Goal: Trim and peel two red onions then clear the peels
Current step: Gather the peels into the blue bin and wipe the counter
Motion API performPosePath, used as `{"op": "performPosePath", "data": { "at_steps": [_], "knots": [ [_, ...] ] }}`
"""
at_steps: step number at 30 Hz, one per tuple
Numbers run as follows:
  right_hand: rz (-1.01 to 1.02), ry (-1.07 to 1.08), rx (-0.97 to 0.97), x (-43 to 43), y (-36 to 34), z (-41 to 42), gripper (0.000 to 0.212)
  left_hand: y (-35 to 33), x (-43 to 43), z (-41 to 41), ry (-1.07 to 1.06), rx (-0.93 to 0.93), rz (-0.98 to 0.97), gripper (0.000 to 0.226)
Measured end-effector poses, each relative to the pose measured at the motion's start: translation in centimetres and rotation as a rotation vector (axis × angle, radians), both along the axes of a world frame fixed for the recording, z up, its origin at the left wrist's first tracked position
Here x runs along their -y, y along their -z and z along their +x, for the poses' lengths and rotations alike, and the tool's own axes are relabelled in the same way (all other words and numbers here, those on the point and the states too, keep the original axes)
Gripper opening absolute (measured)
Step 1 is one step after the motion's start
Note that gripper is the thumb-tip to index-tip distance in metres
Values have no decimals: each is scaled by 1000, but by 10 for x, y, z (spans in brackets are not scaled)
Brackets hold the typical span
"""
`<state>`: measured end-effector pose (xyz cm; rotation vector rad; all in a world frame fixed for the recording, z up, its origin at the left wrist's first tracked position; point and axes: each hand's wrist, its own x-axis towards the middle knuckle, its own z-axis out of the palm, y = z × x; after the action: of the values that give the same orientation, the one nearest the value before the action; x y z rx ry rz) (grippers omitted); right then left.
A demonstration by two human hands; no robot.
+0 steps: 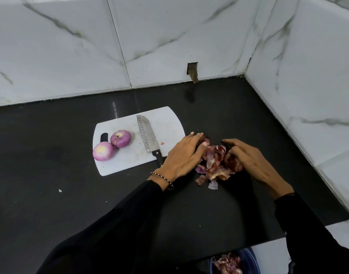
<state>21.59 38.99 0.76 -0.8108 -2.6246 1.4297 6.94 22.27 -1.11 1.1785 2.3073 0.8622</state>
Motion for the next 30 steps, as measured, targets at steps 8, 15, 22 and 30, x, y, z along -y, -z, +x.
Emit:
{"op": "performPosePath", "data": {
  "at_steps": [8,15,22,30],
  "knots": [
    [121,-41,156,24,6,28,134,16,-24,20,-17,118,26,54],
    [85,43,115,51,27,21,112,22,-26,31,-120,192,112,50],
    [36,317,-45,77,29,0,65,31,-33,39,-128,203,182,47],
    [-377,572,-342,101,36,-18,36,27,-38,55,-323,505,419,29]
  ]
}}
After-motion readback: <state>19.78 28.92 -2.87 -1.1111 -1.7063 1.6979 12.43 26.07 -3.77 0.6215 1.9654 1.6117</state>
